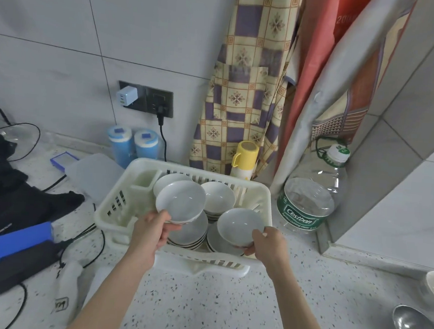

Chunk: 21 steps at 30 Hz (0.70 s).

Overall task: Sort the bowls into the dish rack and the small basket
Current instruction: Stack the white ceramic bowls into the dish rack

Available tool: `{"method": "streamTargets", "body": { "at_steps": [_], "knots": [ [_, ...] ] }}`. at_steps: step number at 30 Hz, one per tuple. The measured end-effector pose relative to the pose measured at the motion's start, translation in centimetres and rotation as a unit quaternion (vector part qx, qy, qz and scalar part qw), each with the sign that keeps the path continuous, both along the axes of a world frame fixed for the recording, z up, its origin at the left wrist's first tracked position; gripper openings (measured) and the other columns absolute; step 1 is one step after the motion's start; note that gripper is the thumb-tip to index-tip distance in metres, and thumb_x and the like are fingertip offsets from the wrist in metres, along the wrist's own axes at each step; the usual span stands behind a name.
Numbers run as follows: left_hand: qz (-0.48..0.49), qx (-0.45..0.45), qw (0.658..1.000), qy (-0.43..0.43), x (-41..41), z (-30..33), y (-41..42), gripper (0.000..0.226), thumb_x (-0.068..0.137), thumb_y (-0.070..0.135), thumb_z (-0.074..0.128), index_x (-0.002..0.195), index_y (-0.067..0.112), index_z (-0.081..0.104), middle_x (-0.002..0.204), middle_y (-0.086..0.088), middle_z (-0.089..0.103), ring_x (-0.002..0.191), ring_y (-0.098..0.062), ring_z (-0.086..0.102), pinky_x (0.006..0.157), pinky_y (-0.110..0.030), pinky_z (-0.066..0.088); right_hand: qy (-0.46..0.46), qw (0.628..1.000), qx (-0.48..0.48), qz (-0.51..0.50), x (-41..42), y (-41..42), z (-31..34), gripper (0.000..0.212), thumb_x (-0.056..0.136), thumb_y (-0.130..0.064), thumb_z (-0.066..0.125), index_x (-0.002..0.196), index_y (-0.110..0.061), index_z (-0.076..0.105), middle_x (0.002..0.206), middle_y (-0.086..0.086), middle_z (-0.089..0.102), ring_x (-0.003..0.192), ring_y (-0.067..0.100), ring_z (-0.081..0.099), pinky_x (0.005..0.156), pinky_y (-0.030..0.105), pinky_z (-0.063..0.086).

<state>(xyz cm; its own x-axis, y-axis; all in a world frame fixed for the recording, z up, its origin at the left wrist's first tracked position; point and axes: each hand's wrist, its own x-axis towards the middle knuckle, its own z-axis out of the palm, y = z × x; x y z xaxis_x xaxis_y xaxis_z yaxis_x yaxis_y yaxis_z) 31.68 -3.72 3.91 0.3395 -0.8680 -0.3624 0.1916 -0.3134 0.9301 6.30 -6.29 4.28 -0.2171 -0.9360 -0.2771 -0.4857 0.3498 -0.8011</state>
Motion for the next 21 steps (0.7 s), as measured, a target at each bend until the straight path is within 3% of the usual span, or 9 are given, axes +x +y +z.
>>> {"method": "streamTargets", "body": {
  "at_steps": [5,10,15,18,21],
  "knots": [
    [-0.01,-0.008,1.0,-0.011,-0.6,-1.0,-1.6,0.026,0.08,0.012,0.051,0.1,0.003,0.064,0.078,-0.014,0.077,0.045,-0.012,0.026,0.037,-0.02,0.022,0.024,0.999,0.036,0.012,0.5,-1.0,-1.0,0.023,0.087,-0.015,0.046,0.099,-0.005,0.062,0.076,0.019,0.072,0.056,0.021,0.053,0.053,0.028,0.042],
    [-0.006,-0.021,1.0,0.002,-0.9,-2.1,-2.5,0.024,0.079,0.012,0.05,0.097,0.001,0.061,0.08,-0.017,0.076,0.047,-0.015,0.023,0.036,-0.019,0.02,0.034,0.997,0.067,0.019,0.6,-1.3,-1.3,0.021,0.083,-0.013,0.045,0.089,-0.001,0.061,0.086,0.025,0.072,0.061,0.023,0.051,0.057,0.03,0.038],
    [-0.002,-0.027,1.0,0.014,-0.9,-2.8,-2.6,0.023,0.079,0.011,0.05,0.098,0.003,0.061,0.078,-0.018,0.075,0.05,-0.015,0.026,0.036,-0.02,0.02,0.048,0.993,0.097,0.044,0.5,-1.8,-1.4,0.024,0.08,-0.011,0.044,0.091,0.002,0.061,0.082,0.023,0.073,0.062,0.023,0.052,0.06,0.031,0.038],
    [-0.005,-0.027,1.0,0.016,-0.9,-2.8,-2.5,0.022,0.081,0.009,0.05,0.098,0.002,0.061,0.077,-0.019,0.075,0.051,-0.016,0.026,0.037,-0.021,0.02,0.057,0.991,0.113,0.053,0.5,-2.0,-1.5,0.021,0.078,-0.01,0.044,0.088,0.001,0.058,0.071,0.015,0.064,0.063,0.021,0.046,0.061,0.031,0.034],
    [-0.01,-0.027,0.999,0.018,-1.1,-2.7,-2.4,0.019,0.081,0.008,0.05,0.097,0.003,0.06,0.078,-0.02,0.075,0.05,-0.015,0.028,0.038,-0.021,0.02,0.064,0.988,0.127,0.063,0.6,-2.0,-1.4,0.028,0.077,-0.01,0.044,0.096,0.002,0.06,0.075,0.016,0.069,0.066,0.021,0.048,0.063,0.032,0.035]
  ]
}}
